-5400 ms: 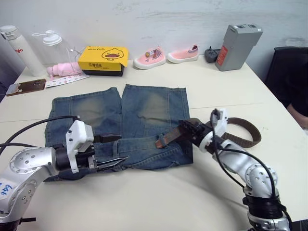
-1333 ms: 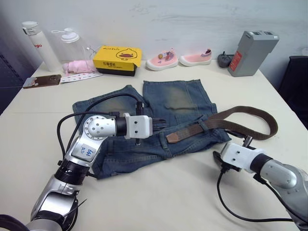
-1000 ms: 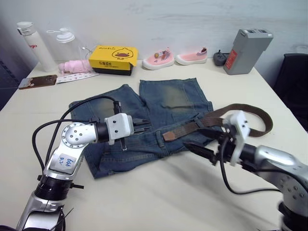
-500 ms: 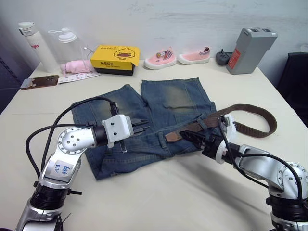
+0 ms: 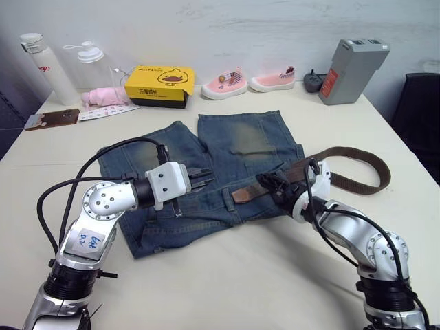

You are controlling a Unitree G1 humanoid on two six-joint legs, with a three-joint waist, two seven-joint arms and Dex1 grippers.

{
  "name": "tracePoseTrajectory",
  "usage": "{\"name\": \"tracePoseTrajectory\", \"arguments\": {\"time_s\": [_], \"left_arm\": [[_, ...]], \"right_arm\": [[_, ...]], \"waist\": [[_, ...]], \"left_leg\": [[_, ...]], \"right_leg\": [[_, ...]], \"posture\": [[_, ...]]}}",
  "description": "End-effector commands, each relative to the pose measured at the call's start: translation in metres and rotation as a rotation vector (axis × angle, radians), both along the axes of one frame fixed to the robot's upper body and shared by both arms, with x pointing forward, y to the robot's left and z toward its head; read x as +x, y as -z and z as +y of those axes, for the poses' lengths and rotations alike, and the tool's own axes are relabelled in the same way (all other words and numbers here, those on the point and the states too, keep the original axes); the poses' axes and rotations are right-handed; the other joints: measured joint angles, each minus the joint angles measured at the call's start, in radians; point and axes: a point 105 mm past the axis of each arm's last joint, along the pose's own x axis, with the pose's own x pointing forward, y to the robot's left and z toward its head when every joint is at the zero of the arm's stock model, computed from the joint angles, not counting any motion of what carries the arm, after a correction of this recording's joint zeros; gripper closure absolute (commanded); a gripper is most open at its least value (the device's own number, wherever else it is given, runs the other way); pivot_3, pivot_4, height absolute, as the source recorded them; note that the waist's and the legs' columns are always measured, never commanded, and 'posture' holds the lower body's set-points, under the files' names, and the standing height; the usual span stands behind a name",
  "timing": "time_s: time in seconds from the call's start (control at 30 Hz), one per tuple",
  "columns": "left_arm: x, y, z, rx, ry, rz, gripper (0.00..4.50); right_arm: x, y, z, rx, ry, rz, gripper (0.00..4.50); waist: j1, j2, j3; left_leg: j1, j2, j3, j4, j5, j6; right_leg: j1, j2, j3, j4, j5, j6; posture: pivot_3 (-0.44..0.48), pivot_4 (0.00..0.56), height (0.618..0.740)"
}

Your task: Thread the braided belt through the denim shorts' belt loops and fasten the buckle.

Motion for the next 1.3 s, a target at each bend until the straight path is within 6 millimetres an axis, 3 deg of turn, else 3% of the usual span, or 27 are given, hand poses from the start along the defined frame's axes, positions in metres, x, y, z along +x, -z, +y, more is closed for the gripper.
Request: {"name": "tracePoseTrajectory", "arguments": {"time_s": [0.03,0.13,0.43,0.53,0.67,0.93,1.13,1.3], "left_arm": [[-0.003,-0.012,0.0,-0.007,0.003,-0.049,3.74],[-0.004,-0.01,0.0,-0.005,0.004,-0.044,3.74],[-0.005,-0.01,0.002,-0.004,-0.003,-0.039,3.74],[-0.005,-0.01,0.004,-0.014,-0.011,-0.03,3.74],[-0.002,-0.014,0.015,-0.076,-0.059,0.014,3.74],[-0.002,-0.015,0.033,-0.119,-0.126,0.067,3.74],[0.0,-0.014,0.03,-0.111,-0.124,0.065,3.74],[-0.001,-0.012,0.028,-0.107,-0.118,0.064,3.74]], "right_arm": [[0.001,-0.001,0.007,0.094,0.065,0.002,0.03],[0.004,0.003,0.004,0.129,0.105,0.011,0.63],[0.008,0.002,0.008,0.229,0.142,-0.017,4.39],[0.008,-0.004,0.011,0.27,0.134,-0.05,4.39],[0.003,-0.028,0.017,0.389,0.086,-0.154,4.39],[-0.017,-0.036,0.03,0.478,-0.017,-0.155,4.39],[-0.016,-0.02,0.019,0.425,-0.006,-0.087,4.39],[-0.01,0.001,0.022,0.333,0.002,-0.017,4.39]], "waist": [[0.0,0.0,0.0],[-0.001,0.001,-0.001],[-0.004,0.004,0.0],[-0.004,0.004,0.0],[-0.006,0.005,0.001],[-0.011,0.005,0.001],[-0.011,0.005,0.001],[-0.011,0.005,0.001]], "left_leg": [[0.0,0.0,-0.001,0.0,0.0,0.0],[0.0,0.0,-0.003,0.0,0.0,0.0],[0.001,0.0,-0.003,-0.001,0.0,0.0],[0.001,0.0,-0.004,-0.001,0.0,0.0],[0.001,0.0,-0.004,-0.001,0.0,0.0],[0.002,0.0,-0.006,-0.001,0.0,0.0],[0.002,0.0,-0.006,-0.001,0.0,0.0],[0.002,0.0,-0.005,-0.001,0.0,0.0]], "right_leg": [[0.0,0.0,0.0,0.0,0.0,0.0],[0.0,0.002,0.0,0.001,0.0,0.0],[-0.001,0.003,0.0,0.002,0.0,0.0],[-0.001,0.004,0.0,0.003,0.0,0.0],[-0.001,0.004,0.0,0.003,0.0,0.0],[-0.001,0.005,0.001,0.004,0.0,0.0],[-0.001,0.005,0.002,0.004,0.0,0.0],[-0.001,0.004,0.002,0.003,0.0,0.0]], "posture": [[0.0,0.15,0.618],[0.0,0.15,0.618],[0.0,0.15,0.618],[0.0,0.15,0.618],[0.0,0.15,0.618],[0.0,0.15,0.618],[0.0,0.15,0.618],[0.0,0.15,0.618]]}}
